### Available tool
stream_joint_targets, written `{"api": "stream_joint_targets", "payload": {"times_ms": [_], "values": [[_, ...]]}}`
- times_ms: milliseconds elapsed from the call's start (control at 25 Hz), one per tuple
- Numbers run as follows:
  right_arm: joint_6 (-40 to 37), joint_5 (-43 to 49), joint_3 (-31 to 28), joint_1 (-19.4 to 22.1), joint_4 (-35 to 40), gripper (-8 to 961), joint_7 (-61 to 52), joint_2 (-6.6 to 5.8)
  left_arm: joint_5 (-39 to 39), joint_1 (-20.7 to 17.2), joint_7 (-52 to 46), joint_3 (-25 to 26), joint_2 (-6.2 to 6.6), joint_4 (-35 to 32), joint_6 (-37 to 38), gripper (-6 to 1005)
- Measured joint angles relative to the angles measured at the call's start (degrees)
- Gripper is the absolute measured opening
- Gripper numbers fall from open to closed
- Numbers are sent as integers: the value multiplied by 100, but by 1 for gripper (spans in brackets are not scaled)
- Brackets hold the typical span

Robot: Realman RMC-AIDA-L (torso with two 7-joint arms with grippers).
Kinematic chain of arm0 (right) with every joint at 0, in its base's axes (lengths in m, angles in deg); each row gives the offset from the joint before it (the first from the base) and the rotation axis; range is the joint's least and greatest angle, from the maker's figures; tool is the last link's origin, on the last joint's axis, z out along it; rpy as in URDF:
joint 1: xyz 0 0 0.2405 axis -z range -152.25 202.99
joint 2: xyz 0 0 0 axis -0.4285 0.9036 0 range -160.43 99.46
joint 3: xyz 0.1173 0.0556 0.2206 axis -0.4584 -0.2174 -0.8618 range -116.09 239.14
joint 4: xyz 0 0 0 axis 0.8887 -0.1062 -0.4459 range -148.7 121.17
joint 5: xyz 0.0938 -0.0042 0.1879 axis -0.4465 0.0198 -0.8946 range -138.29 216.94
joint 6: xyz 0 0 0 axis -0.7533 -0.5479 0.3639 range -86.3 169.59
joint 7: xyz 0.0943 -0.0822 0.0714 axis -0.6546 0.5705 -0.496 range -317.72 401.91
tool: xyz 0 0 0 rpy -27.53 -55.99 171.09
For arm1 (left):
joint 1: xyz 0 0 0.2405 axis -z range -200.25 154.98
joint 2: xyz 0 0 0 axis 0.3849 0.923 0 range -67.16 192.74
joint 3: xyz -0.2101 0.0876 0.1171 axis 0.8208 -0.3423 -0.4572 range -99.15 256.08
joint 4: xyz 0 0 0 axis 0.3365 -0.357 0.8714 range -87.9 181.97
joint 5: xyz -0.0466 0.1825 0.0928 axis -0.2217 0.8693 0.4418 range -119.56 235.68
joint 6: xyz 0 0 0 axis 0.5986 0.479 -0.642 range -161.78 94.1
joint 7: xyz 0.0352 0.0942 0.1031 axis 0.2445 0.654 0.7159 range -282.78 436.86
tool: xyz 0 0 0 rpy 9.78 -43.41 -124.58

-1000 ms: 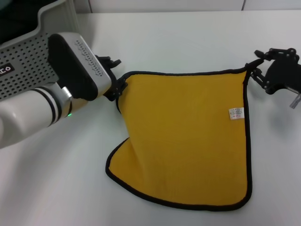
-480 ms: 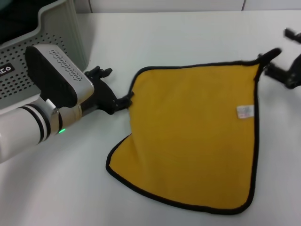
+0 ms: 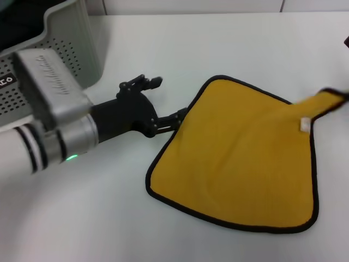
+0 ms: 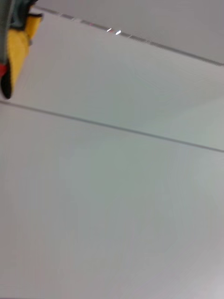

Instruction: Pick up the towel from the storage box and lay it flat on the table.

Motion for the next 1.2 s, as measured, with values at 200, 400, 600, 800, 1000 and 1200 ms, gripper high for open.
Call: {"api": "stream_joint_targets", "payload": {"times_ms": [200, 400, 600, 800, 1000, 1200], "values": [[-50, 11, 33, -48, -66, 855, -46, 1, -858, 30, 811, 884, 4, 626, 1832, 856], [-160, 613, 80, -164, -12, 853, -675, -21, -862, 315, 863, 1517, 42, 1357, 3228, 856], [-870, 2189, 75, -394, 379, 851, -1947, -142, -846, 590, 836, 1702, 202, 1835, 4598, 854], [-1358, 3324, 51, -348, 1293, 849, -3088, -113, -686, 646, 671, 1704, 295, 1870, 5096, 852], [-1497, 3599, 105, -324, 1665, 846, -3481, -73, -471, 666, 545, 1750, 303, 1883, 5245, 849], [-1772, 3612, 112, -325, 1691, 844, -3530, -74, -425, 672, 451, 1768, 299, 1895, 5296, 847]]}}
